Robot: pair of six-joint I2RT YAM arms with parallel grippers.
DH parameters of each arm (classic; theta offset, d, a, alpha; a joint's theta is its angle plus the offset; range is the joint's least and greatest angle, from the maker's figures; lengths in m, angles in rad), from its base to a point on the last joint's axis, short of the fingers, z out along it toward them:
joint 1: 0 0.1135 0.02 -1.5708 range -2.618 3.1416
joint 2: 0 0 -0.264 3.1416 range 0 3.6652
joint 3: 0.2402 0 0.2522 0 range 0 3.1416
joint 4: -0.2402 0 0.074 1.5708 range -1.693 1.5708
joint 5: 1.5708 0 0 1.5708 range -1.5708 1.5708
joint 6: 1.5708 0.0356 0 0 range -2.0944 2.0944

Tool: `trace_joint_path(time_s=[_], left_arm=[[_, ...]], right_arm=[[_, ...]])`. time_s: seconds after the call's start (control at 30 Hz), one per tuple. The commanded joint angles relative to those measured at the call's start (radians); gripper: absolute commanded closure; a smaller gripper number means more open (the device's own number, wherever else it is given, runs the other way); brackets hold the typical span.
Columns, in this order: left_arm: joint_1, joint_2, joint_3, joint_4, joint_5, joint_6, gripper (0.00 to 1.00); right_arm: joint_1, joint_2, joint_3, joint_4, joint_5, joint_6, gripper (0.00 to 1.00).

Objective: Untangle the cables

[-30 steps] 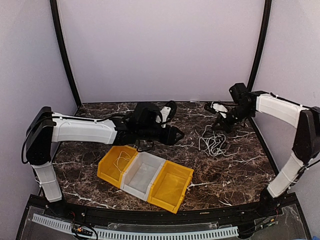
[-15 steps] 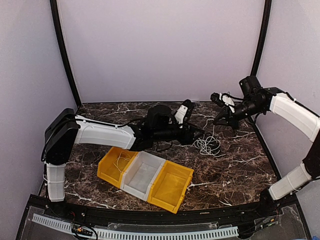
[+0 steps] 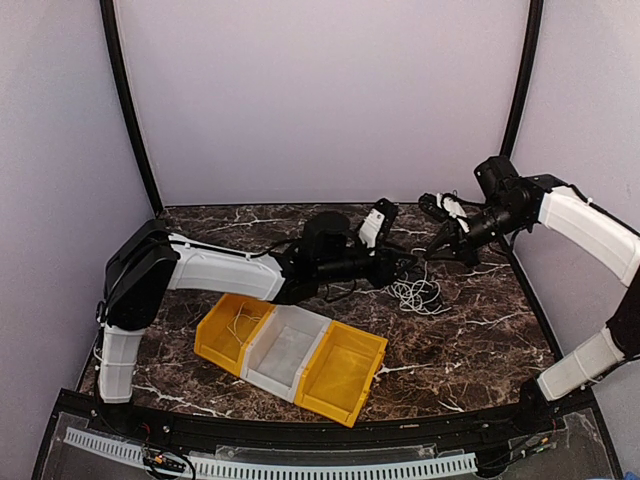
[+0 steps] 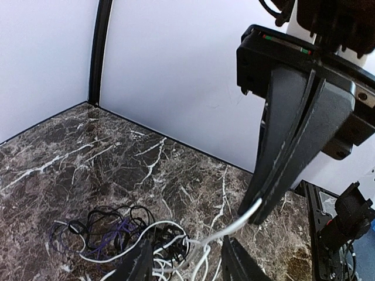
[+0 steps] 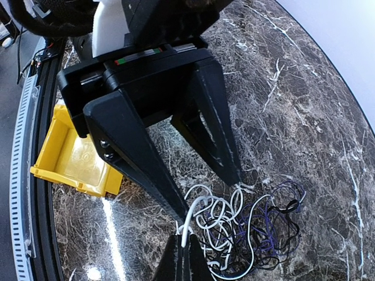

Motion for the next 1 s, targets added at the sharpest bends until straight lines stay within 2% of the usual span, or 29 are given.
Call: trace_joint_path(time_s=[0.0, 0.1, 0.2, 0.23, 0.33, 0.37, 0.4, 0.47, 0.53, 0.7, 0.87, 0.97], left_arm=[[-0.020, 0.023, 0.075, 0.013, -0.010, 0.094, 0.60], [-0.022, 0.035, 0.088, 0.016, -0.008, 0.104, 0.68], [-0.022, 0.034, 0.087, 0.016, -0.012, 0.099, 0.83], [-0.022, 0.033, 0.086, 0.012, -0.011, 0.095, 0.89], [-0.025, 0.019, 0.071, 0.010, -0.014, 0.081, 0.95], [-0.024, 0.013, 0.063, 0.014, -0.020, 0.071, 0.96], [-0.024, -0.001, 0.043, 0.016, -0.037, 0.056, 0.97], [-0.024, -0.028, 0.005, 0.030, -0.071, 0.026, 0.98], [-0.024, -0.051, -0.023, 0.030, -0.104, -0.004, 0.99], [-0.024, -0.089, -0.069, -0.016, -0.161, -0.074, 1.00], [-0.024, -0.116, -0.139, 0.015, -0.237, -0.130, 1.00], [-0.024, -0.125, -0.164, 0.023, -0.252, -0.142, 1.00]], right_arm=[[0.018, -0.027, 0.015, -0.030, -0.024, -0.016, 1.00], [0.019, -0.030, 0.019, -0.033, -0.013, -0.017, 1.00], [0.018, -0.035, 0.012, -0.017, 0.009, -0.003, 1.00], [0.018, -0.039, 0.001, 0.002, 0.021, 0.012, 1.00], [-0.012, -0.057, -0.044, 0.125, 0.058, 0.103, 1.00], [-0.032, -0.060, -0.060, 0.166, 0.033, 0.124, 0.97], [-0.054, -0.061, -0.075, 0.214, 0.019, 0.145, 0.87], [-0.079, -0.055, -0.107, 0.268, 0.010, 0.162, 0.60], [-0.081, -0.040, -0.151, 0.303, 0.012, 0.144, 0.45], [-0.062, 0.045, -0.218, 0.298, -0.058, 0.061, 0.33], [-0.027, 0.152, -0.255, 0.368, 0.009, 0.050, 0.30], [-0.024, 0.241, -0.251, 0.396, 0.054, 0.056, 0.25]])
